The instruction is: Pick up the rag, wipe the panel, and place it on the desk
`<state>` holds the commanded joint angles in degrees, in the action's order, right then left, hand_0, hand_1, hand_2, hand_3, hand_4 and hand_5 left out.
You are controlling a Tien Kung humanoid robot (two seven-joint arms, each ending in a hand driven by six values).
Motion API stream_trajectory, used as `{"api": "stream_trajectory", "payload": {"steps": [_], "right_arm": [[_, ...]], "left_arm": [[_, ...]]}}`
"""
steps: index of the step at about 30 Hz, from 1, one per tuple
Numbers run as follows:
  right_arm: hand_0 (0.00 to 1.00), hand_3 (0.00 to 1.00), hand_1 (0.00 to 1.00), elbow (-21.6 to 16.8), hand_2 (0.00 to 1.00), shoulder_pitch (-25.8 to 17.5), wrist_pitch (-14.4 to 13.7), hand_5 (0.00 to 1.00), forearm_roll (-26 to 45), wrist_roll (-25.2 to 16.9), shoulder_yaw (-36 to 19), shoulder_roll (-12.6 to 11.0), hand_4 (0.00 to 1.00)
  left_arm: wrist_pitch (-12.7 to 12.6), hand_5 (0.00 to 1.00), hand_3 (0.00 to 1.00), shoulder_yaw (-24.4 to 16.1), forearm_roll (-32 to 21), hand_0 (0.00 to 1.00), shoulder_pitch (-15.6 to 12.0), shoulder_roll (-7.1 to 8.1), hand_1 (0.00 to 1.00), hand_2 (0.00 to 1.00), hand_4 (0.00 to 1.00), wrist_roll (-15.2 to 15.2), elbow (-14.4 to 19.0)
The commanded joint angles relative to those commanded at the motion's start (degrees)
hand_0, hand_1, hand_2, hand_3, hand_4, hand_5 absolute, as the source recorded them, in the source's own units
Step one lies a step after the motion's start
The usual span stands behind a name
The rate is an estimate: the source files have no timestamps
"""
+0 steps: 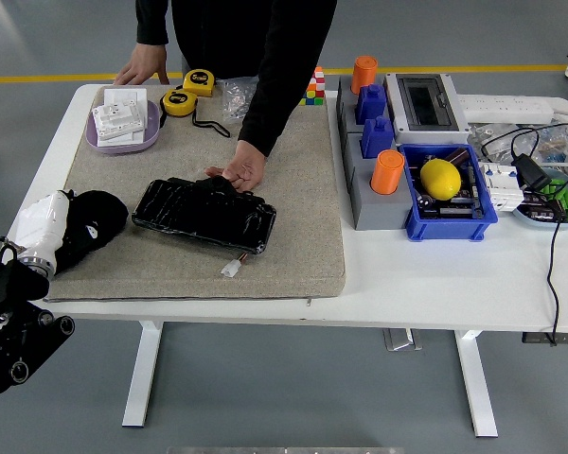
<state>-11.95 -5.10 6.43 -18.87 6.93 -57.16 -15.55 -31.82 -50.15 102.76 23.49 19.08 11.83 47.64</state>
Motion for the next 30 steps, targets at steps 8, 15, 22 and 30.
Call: {"api": "stream_trajectory", "payload": {"steps": [8, 15, 22, 30], "right_arm": [[0.743, 0.616, 0.664, 0.0, 0.697, 0.0, 0.0, 0.558, -0.2, 0.1, -0.1, -0.1, 0.998], [0.743, 0.616, 0.664, 0.1, 0.697, 0.2, 0.0, 0.557, -0.1, 0.0, -0.2, 0.0, 0.998], [0.743, 0.615, 0.664, 0.1, 0.696, 0.2, 0.0, 0.556, -0.1, 0.0, -0.6, 0.1, 0.998], [0.742, 0.615, 0.664, 0.2, 0.697, 0.3, 0.0, 0.554, -0.3, 0.0, -1.0, 0.2, 0.998]], "left_arm": [[2.3, 0.399, 0.786, -1.0, 0.0, 0.534, 0.2, 0.19, 0.773, 0.828, 0.908, -0.6, 0.8], [4.2, 0.560, 0.809, -1.7, 0.0, 0.571, 0.4, 0.49, 0.811, 0.853, 0.993, -0.8, 1.0], [5.5, 0.677, 0.821, -1.8, -0.6, 0.592, 0.6, 0.84, 0.816, 0.862, 0.998, -1.2, 1.1], [6.6, 0.782, 0.828, -2.0, -0.8, 0.602, 0.7, 1.08, 0.830, 0.868, 0.998, -1.3, 1.1]]}}
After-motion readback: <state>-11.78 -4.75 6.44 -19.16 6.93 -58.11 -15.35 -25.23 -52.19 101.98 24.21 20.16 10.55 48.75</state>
